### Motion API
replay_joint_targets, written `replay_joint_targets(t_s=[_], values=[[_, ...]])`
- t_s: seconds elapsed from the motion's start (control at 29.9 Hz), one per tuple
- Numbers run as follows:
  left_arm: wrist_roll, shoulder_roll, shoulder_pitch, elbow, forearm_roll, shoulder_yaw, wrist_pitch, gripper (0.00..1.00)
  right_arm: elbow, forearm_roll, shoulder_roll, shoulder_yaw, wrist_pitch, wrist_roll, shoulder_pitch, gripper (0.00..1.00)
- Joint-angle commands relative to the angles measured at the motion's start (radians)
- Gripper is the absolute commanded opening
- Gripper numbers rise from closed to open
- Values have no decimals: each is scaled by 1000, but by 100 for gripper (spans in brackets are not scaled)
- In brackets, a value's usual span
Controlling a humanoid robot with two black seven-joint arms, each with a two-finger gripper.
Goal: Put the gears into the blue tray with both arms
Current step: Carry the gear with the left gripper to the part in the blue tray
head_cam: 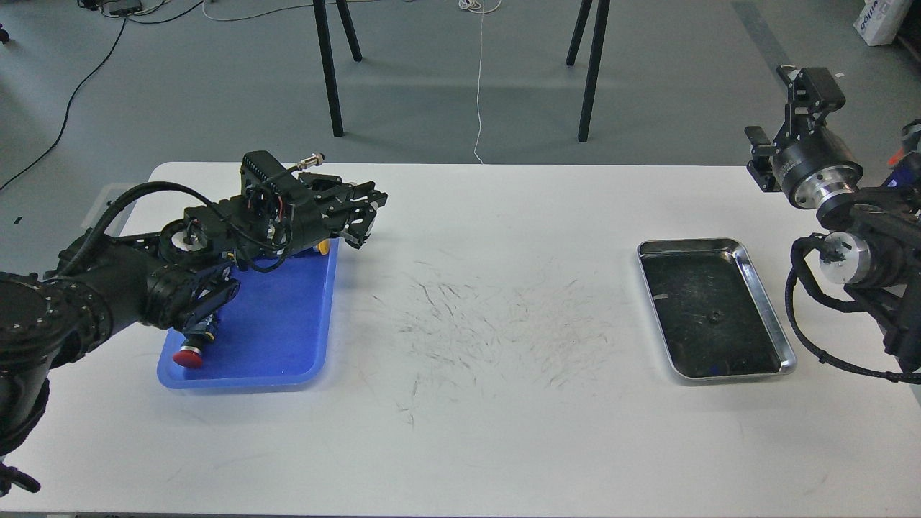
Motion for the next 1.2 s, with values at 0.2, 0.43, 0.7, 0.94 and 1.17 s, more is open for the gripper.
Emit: replay_joint_targets(t_s=[0.2, 0.43, 0.7, 0.94, 1.17], values=[[0, 104, -1, -119, 12, 81, -1, 26, -1, 0, 7, 2, 0, 0, 0, 98], [0, 132, -4, -122, 32, 169, -1, 26, -3, 0, 12, 2, 0, 0, 0, 98], [0, 152, -4, -122, 57, 248, 1, 26, -1, 0, 12, 2, 1, 0, 1, 98], [0, 173, -4, -122, 84, 264, 1, 27, -3, 0, 13, 4, 0, 0, 1, 98], [0, 189, -4, -122, 98, 288, 1, 27, -3, 0, 13, 6, 0, 0, 0, 98]])
